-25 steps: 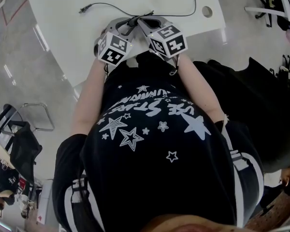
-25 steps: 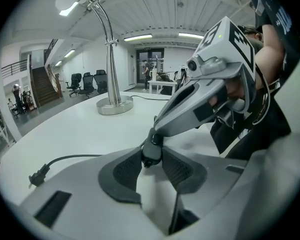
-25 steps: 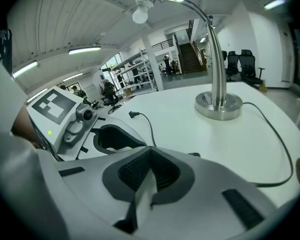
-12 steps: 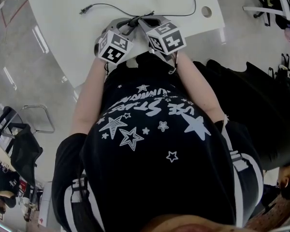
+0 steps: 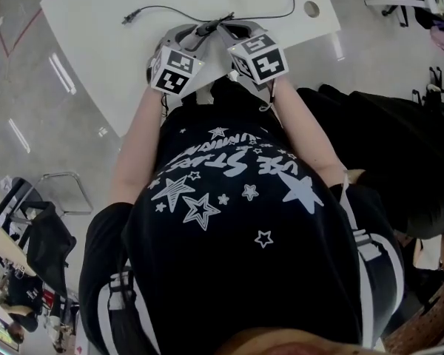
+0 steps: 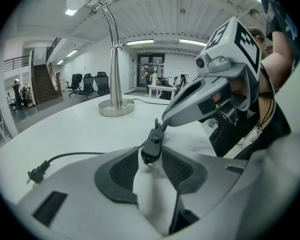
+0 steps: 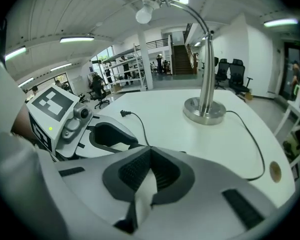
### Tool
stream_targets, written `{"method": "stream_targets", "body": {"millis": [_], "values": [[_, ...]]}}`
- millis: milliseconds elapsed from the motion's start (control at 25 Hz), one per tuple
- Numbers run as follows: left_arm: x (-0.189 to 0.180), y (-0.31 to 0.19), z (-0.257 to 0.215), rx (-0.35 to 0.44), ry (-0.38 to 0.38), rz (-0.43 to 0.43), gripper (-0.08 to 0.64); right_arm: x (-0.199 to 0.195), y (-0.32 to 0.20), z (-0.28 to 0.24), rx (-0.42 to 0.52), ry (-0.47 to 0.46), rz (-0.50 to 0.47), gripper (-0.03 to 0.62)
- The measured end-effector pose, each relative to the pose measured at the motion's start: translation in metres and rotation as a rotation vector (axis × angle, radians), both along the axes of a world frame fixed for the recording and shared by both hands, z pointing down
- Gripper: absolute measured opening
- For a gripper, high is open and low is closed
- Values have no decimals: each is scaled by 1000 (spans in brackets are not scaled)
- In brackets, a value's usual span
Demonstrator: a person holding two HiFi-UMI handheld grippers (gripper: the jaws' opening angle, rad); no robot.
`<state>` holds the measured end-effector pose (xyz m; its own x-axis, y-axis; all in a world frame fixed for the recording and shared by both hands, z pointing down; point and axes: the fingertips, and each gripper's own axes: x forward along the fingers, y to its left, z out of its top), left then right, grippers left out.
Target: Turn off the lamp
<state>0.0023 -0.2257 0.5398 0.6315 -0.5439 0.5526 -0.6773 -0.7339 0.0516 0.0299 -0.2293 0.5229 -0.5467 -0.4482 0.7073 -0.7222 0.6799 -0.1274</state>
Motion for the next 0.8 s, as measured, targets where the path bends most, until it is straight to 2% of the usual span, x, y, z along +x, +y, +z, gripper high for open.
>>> {"method": "stream_targets", "body": {"millis": [200,360,520,640,800], "values": [[-19,16,-14,22,33,11,143,16,17,-14,13,-30,121,6],[-35,30,-31,34,92,5,143,31,44,-20,21,-66,243,6],[-48,41,-54,108,143,3,141,43,71,-19,37,-93,343,6],[-54,49,-66,131,185,-15,141,44,90,-24,49,-148,373,5],[-54,67,-75,130,232,-21,141,47,110,-25,48,-171,397,5]]}}
